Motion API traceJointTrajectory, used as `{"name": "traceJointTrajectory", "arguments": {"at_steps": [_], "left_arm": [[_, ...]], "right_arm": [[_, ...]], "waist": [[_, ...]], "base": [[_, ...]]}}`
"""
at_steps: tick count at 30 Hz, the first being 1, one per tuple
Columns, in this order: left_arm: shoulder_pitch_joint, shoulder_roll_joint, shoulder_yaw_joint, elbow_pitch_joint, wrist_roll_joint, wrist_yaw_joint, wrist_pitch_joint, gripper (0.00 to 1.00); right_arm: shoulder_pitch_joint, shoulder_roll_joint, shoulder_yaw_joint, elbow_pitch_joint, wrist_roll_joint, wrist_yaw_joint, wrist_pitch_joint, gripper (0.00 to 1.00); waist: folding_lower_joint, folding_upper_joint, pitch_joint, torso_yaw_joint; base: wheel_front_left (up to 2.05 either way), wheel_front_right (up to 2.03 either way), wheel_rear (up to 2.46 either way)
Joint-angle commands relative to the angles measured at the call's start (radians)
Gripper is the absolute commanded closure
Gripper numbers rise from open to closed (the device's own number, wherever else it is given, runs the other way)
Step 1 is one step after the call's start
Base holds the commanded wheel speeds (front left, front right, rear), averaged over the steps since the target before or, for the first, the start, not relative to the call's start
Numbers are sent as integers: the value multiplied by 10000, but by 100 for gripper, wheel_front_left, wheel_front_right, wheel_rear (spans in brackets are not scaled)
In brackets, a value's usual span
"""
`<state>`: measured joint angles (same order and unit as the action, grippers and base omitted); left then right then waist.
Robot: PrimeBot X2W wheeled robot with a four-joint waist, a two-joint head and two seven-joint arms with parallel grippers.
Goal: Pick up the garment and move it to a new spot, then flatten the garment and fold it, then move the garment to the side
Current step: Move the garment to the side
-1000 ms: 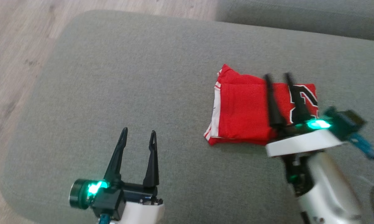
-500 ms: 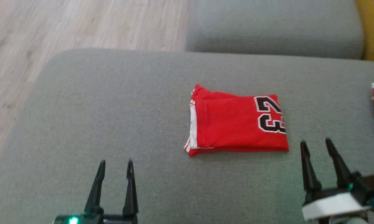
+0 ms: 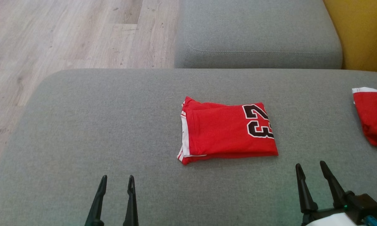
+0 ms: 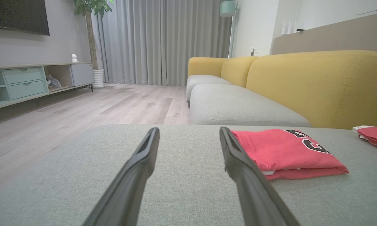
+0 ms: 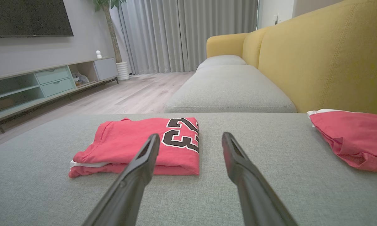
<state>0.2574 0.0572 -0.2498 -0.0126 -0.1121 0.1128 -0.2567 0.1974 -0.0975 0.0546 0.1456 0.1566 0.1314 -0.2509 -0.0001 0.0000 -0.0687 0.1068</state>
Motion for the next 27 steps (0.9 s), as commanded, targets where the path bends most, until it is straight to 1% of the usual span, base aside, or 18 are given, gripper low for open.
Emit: {"name": "traceJointTrajectory", "arguments": {"at_steps": [1, 20, 25, 27], "left_arm": [[-293, -70, 392, -282, 13, -48, -51, 0], [-307, -70, 449, -182, -13, -16, -51, 0], [-445, -70, 248, -331, 26, -100, -51, 0], [-595, -70, 28, -466, -4, -169, -51, 0]], "right_arm": [[-198, -97, 210, -251, -72, -7, -108, 0], [-160, -7, 166, -128, 189, -7, -108, 0], [-354, -1, 125, 230, 554, -7, -108, 0], [-609, -23, 53, 441, 760, -7, -108, 0]], "waist": [[1, 0, 5, -4], [1, 0, 66, 37], [1, 0, 242, 140], [1, 0, 420, 308]], "base": [[0, 0, 0], [0, 0, 0], [0, 0, 0], [0, 0, 0]]}}
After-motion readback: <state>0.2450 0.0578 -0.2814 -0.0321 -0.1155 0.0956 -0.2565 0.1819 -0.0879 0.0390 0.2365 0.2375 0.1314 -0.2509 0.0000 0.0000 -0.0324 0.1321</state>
